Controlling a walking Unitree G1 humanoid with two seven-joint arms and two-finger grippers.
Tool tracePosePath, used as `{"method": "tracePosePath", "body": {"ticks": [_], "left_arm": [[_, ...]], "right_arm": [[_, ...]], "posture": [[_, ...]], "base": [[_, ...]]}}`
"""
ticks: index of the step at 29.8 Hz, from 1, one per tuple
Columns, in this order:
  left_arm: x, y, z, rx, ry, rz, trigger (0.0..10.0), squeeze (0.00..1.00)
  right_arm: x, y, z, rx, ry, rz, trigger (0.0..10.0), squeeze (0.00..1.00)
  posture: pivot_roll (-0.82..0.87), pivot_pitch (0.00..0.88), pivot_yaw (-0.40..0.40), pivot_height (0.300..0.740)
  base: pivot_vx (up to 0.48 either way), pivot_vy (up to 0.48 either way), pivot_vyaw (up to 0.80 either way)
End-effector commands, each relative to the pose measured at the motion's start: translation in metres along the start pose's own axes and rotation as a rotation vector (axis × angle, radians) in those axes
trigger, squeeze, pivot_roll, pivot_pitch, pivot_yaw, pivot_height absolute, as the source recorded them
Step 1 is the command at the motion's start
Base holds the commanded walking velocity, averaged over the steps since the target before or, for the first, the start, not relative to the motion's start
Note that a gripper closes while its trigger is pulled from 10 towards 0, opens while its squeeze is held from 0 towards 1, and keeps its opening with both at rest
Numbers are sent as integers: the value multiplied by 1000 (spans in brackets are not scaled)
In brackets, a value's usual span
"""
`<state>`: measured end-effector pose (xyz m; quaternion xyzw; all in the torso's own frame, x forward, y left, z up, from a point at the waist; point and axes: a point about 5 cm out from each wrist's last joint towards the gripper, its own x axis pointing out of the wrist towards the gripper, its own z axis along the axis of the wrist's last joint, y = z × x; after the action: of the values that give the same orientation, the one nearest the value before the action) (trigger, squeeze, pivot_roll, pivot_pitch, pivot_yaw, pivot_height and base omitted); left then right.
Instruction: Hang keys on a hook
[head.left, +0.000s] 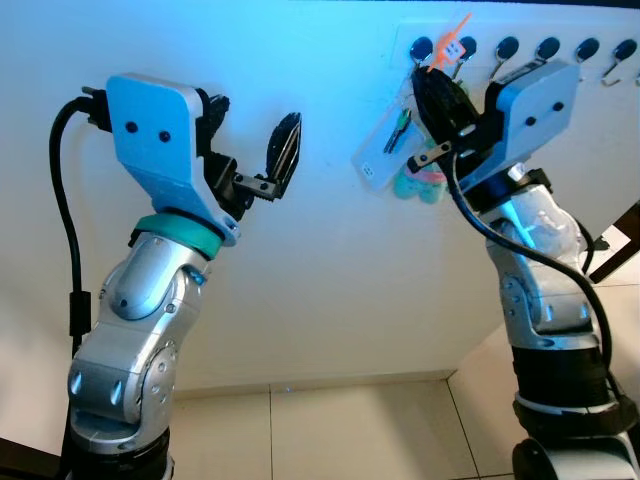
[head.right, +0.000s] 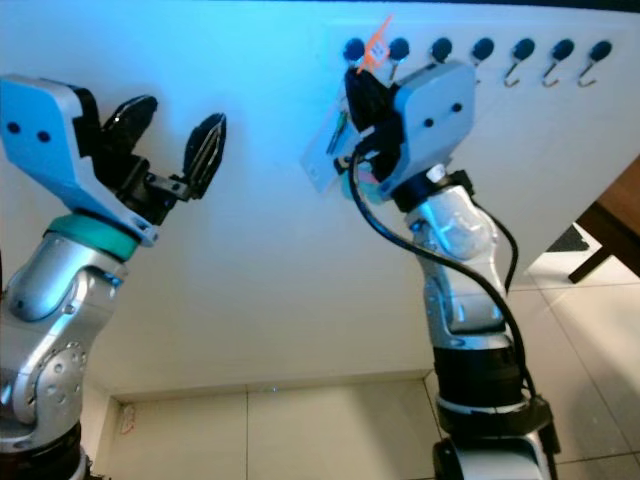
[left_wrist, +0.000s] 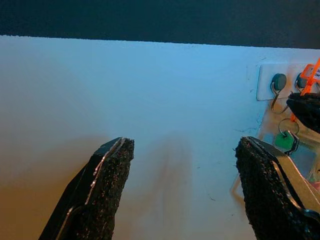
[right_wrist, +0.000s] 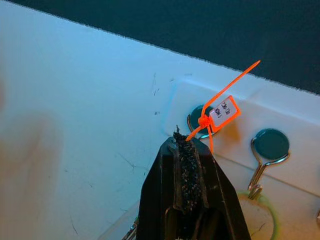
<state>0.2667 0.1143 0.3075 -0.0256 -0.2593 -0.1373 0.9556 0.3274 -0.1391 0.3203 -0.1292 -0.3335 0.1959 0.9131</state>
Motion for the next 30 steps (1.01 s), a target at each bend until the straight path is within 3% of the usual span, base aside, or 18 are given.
{"method": "tracePosePath", "body": {"ticks": [1, 20, 23, 30], "left_arm": [[0, 0, 0, -15, 7, 5, 10000, 0], [1, 0, 0, -25, 12, 15, 10000, 0], [1, 0, 0, -26, 15, 16, 10000, 0], [1, 0, 1, -27, 13, 19, 10000, 0]], "right_arm": [[6, 4, 0, -4, -2, 18, 10000, 0], [19, 7, -4, 72, 20, 53, 10000, 0], [21, 5, -2, 193, 12, 50, 10000, 0], [20, 4, -5, 271, 23, 57, 10000, 0]], "posture": [[-67, 97, 67, 740], [-64, 98, 64, 740], [-65, 99, 65, 740], [-65, 99, 65, 740]], "base": [[0, 0, 0], [0, 0, 0], [0, 0, 0], [0, 0, 0]]}}
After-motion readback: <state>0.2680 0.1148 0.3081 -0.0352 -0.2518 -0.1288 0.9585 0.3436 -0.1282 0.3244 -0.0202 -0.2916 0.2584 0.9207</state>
